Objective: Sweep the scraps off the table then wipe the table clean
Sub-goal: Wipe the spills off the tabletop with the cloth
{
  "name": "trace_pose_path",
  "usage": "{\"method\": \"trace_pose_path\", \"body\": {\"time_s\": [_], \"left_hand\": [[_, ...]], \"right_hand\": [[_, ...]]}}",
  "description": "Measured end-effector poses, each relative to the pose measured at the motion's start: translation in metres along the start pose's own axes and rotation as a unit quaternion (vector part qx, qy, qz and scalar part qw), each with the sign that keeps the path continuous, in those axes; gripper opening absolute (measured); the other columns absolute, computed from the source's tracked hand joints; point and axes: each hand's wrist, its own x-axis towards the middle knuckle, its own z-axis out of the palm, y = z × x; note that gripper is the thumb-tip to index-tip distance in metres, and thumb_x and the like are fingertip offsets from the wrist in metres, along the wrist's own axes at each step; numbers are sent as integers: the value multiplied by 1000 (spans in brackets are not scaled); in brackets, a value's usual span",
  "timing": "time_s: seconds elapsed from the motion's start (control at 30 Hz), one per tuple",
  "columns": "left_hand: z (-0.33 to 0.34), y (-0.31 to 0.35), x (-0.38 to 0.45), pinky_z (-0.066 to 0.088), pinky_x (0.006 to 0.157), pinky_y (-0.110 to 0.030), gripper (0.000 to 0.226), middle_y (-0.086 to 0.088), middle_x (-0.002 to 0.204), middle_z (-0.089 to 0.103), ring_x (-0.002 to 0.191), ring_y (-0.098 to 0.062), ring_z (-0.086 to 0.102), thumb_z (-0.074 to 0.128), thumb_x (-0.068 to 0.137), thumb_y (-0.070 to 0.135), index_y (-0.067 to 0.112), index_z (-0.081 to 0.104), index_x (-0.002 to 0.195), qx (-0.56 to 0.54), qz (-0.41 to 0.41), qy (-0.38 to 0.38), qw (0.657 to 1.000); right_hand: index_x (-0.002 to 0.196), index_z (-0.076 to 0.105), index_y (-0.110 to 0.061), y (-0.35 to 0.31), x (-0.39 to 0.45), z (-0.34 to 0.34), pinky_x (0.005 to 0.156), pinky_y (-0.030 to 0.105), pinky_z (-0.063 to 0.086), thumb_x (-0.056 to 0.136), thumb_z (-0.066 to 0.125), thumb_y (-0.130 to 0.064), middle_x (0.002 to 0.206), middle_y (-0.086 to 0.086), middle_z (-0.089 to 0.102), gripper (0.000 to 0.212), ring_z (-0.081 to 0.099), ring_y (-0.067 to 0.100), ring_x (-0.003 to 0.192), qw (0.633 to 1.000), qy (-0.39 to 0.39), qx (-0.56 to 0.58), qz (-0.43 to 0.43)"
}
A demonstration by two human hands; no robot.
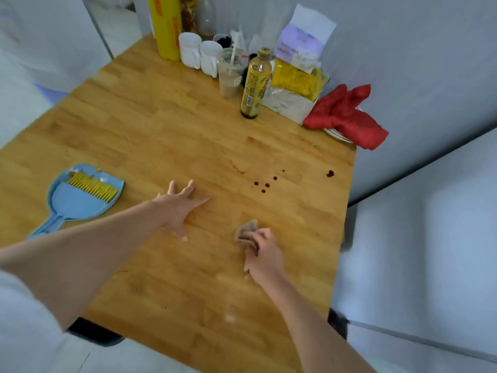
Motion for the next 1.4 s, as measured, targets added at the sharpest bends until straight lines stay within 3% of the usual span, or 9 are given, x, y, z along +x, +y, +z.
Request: {"method": "trace_pose_path", "body": {"time_s": [0.1,0.2,0.37,0.6,0.7,0.8,1.03,1.23,1.4], "left_hand": [[3,-1,0,25,117,-62,131,5,162,-29,149,-45,-14,86,69,48,56,-18,148,-9,0,4,1000],[4,-3,1,19,118,-64,136,3,163,-27,149,-46,-15,89,66,47,52,-17,151,-23,4,28,999],[3,1,1,18,118,-65,135,2,161,-31,147,-47,-18,88,68,44,49,-18,152,-22,4,11,1000],[-1,2,-2,30,115,-58,129,-4,162,-30,147,-52,-11,79,75,55,42,-23,153,25,11,5,1000],[-6,-6,0,49,99,-47,114,-4,166,-8,148,-49,8,71,80,61,39,-10,157,18,31,53,998],[-19,-27,11,52,95,-43,91,-4,158,22,142,-39,25,62,88,56,39,4,157,-50,31,135,989],[-55,-55,44,18,116,-66,114,-8,164,-24,147,-52,-11,71,76,67,50,-10,154,-105,-52,52,992],[-58,-52,49,18,116,-67,115,-10,163,-26,146,-55,-12,74,78,61,48,-12,154,-109,-53,46,992],[-62,-46,49,26,114,-66,118,-15,163,-22,145,-57,-7,76,77,58,46,-12,155,-94,-60,48,993]], "right_hand": [[121,67,-29,11,3,-6,76,15,44,87,55,-7,119,-16,44,42,54,7,96,966,-197,-51,-159],[111,69,-28,49,41,-72,63,9,46,93,57,-5,113,-15,53,31,60,3,85,1000,-20,8,-21],[111,68,-25,48,73,-92,57,37,59,101,51,-18,102,10,67,21,67,20,62,931,238,38,274],[117,69,-30,-19,42,-1,76,13,45,88,59,-9,113,-22,47,37,55,-2,93,979,-105,-62,-163],[117,68,-23,6,71,-40,70,24,51,97,55,-11,116,-5,58,27,61,4,85,993,94,-3,73],[107,65,-8,14,88,-63,64,40,58,101,50,-17,92,10,66,19,65,21,62,886,295,58,352],[113,67,-42,-21,65,-6,84,6,43,84,57,-11,118,-27,44,44,53,-7,103,993,-65,-77,-67],[111,62,-16,2,122,-75,70,42,61,100,51,-16,117,12,61,15,69,24,76,891,282,48,352],[110,70,-26,-51,103,2,76,10,45,90,59,-11,108,-17,48,27,57,0,96,995,3,-48,-86]]}}
